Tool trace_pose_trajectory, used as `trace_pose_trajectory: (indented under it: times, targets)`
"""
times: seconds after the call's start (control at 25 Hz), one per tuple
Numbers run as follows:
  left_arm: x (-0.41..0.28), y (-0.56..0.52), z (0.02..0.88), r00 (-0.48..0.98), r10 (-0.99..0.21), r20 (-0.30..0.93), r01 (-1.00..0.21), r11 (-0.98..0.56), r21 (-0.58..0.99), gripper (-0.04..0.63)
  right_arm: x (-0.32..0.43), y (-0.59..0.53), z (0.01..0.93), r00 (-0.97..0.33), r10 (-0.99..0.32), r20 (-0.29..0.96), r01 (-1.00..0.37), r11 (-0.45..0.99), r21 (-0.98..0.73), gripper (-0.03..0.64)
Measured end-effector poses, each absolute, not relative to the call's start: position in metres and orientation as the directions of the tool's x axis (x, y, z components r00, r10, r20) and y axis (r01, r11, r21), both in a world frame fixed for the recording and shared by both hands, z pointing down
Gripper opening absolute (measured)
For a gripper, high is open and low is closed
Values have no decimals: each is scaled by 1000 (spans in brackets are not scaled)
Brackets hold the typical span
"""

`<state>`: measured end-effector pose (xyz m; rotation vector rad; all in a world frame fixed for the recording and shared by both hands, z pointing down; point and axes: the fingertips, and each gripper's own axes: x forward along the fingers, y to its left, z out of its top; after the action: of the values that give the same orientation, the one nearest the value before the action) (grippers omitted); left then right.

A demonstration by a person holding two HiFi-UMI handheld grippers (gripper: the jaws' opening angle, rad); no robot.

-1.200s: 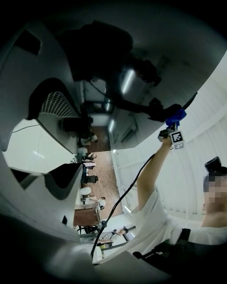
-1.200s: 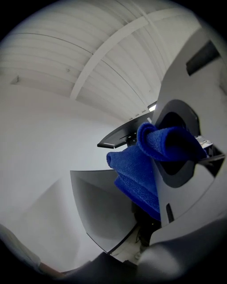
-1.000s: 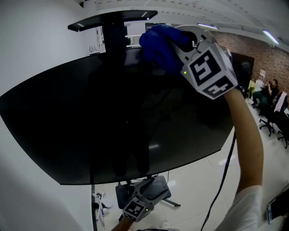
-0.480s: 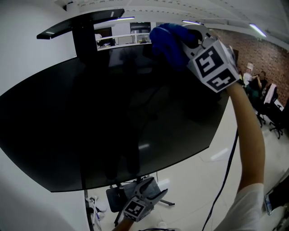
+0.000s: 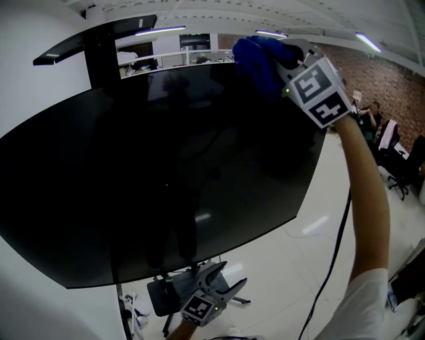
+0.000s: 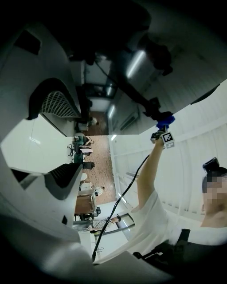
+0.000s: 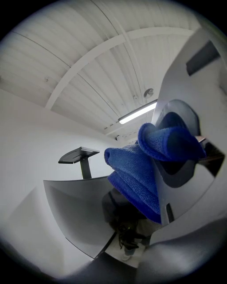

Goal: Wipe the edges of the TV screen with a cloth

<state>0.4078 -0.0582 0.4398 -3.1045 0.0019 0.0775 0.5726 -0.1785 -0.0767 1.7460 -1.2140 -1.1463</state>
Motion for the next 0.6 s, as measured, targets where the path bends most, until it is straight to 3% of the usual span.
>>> trace_pose_trajectory:
  times: [0.36, 0.6]
  targets:
    - [435, -46, 447, 999, 22, -40, 20, -999, -29, 316, 649, -157, -80, 265, -928, -261, -373, -348, 860, 75]
    - [460, -33, 451, 997, 62, -35, 62, -998, -23, 316, 721, -134, -82, 399, -875, -274, -377, -428, 822, 75]
